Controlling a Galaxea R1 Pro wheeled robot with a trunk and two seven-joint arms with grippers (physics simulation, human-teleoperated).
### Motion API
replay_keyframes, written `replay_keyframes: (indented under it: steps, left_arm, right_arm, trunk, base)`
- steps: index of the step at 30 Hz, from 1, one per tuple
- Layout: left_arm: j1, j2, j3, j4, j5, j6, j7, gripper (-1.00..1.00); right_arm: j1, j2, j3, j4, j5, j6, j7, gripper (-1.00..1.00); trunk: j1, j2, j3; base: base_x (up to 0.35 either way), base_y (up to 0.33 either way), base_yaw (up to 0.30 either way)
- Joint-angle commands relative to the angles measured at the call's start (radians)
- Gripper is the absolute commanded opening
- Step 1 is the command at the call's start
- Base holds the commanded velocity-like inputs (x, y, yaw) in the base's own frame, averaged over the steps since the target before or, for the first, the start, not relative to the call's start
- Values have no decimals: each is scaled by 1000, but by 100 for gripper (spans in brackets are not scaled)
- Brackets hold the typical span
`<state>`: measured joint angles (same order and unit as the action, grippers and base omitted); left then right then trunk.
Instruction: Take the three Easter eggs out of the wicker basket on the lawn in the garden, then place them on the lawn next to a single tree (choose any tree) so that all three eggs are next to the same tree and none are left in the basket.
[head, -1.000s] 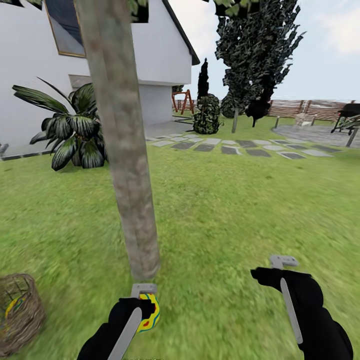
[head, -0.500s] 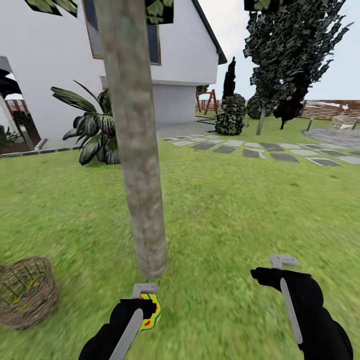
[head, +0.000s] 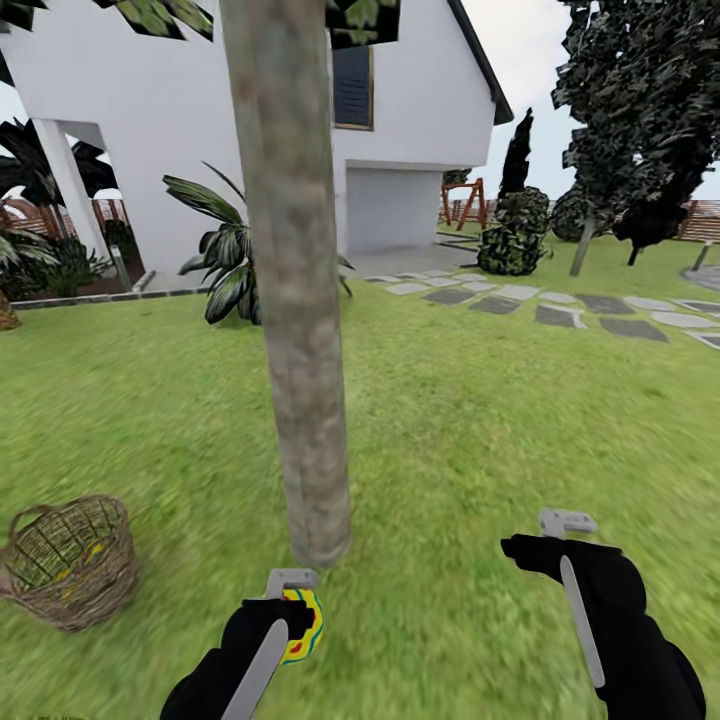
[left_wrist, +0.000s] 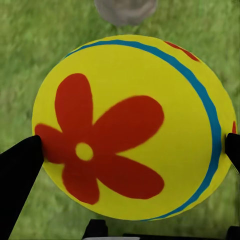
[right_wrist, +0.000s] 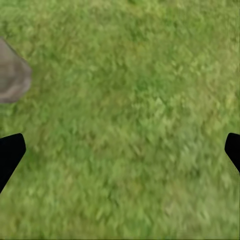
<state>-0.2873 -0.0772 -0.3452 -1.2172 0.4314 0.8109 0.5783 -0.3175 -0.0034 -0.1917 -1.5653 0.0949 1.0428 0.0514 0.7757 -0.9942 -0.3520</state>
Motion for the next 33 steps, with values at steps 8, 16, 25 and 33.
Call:
replay_keyframes:
  steps: [8, 16, 25, 33]
  left_arm:
    - [-1, -1, -1, -1, 10, 2, 10, -100]
    - [-1, -1, -18, -1, 10, 1, 9, -100]
    - [-1, -1, -33, -1, 12, 1, 9, -100]
    - [-1, -1, -34, -6, 19, 0, 4, -100]
  right_arm:
    - [0, -1, 0, -1, 8, 4, 5, 100]
    - [0, 0, 0, -1, 8, 4, 5, 100]
    - [0, 0, 0, -1, 8, 4, 5, 100]
    - [-1, 0, 0, -1, 8, 4, 5, 100]
  trunk:
    - [0, -1, -1]
    - [0, -1, -1]
    - [0, -1, -1]
    - [0, -1, -1]
  base:
    - [15, -318, 61]
    - [69, -322, 2]
    - [8, -321, 0]
    - [0, -209, 0]
